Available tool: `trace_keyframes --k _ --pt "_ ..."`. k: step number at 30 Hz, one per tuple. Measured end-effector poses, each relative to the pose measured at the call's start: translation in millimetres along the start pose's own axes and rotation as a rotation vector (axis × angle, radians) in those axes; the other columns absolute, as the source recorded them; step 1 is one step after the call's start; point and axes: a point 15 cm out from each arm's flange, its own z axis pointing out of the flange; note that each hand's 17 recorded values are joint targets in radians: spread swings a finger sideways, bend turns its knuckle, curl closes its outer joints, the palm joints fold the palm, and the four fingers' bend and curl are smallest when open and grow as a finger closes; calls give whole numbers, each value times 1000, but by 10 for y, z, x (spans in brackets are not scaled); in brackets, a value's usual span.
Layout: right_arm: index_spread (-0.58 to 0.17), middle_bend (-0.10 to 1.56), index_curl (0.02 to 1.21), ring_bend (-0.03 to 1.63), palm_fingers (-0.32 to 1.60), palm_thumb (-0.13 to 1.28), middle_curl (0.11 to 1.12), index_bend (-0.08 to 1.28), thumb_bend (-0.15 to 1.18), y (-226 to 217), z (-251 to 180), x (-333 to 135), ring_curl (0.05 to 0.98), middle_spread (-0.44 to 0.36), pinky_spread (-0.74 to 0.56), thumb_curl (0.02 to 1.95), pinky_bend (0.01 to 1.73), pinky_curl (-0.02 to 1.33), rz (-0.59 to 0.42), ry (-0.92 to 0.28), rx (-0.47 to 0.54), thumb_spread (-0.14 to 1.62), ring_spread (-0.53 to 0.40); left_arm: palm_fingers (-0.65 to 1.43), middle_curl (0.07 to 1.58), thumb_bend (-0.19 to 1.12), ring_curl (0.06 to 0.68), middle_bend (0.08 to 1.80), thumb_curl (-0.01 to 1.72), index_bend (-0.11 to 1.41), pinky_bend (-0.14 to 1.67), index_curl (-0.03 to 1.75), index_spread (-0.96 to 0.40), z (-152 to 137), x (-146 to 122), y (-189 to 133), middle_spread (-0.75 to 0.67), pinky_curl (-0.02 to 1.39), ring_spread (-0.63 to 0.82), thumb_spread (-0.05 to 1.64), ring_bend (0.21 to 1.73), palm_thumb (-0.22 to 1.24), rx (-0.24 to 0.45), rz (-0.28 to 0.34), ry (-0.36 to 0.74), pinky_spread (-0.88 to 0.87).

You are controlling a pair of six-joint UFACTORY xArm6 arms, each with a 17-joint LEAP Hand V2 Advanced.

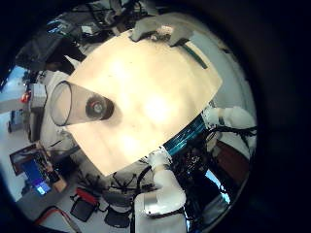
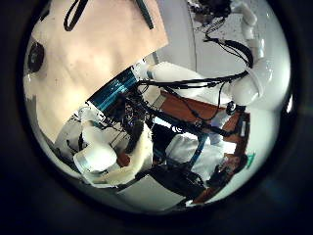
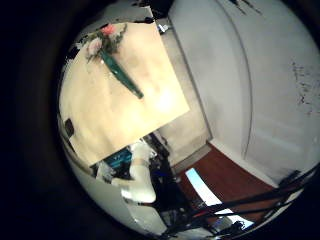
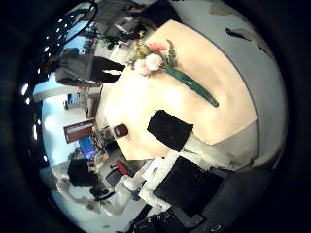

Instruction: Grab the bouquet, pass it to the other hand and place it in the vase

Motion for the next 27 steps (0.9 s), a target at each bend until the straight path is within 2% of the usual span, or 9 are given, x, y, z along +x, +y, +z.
trace_keyframes --k 3,9,12,23,27 --pt "-221 550 287 965 496 374 493 175 -29 -137 208 29 262 -126 175 356 781 105 34 15 31 1055 -174 18 293 -23 209 186 323 181 391 349 75 33 0 -22 483 174 622 1110 478 326 -18 4 2 679" --pt "-201 570 309 990 480 368 515 188 -28 -115 908 21 274 -129 180 365 821 84 45 18 -18 1045 -183 19 293 -23 209 189 324 179 390 350 74 26 -94 -46 483 173 618 1104 477 323 -28 5 -17 678" --pt "-199 580 324 1009 492 378 527 196 -23 -234 1043 33 282 -132 171 369 837 73 49 15 10 1042 -193 19 293 -24 209 188 320 179 389 349 74 2 -99 -109 483 173 618 1104 477 316 -32 10 -18 678" --pt "-200 596 376 1029 460 386 566 193 -25 -281 1481 76 306 -135 154 379 899 35 76 15 -24 1050 -203 14 294 -23 210 186 317 178 389 349 80 17 -162 -328 483 171 622 1103 480 314 -58 13 -8 679" --pt "-201 599 390 1034 453 397 577 194 -22 -228 1710 86 313 -135 152 381 918 22 79 14 -49 1053 -204 8 293 -23 212 188 316 175 390 345 82 7 -211 -475 484 172 624 1103 487 314 -30 5 -8 680"
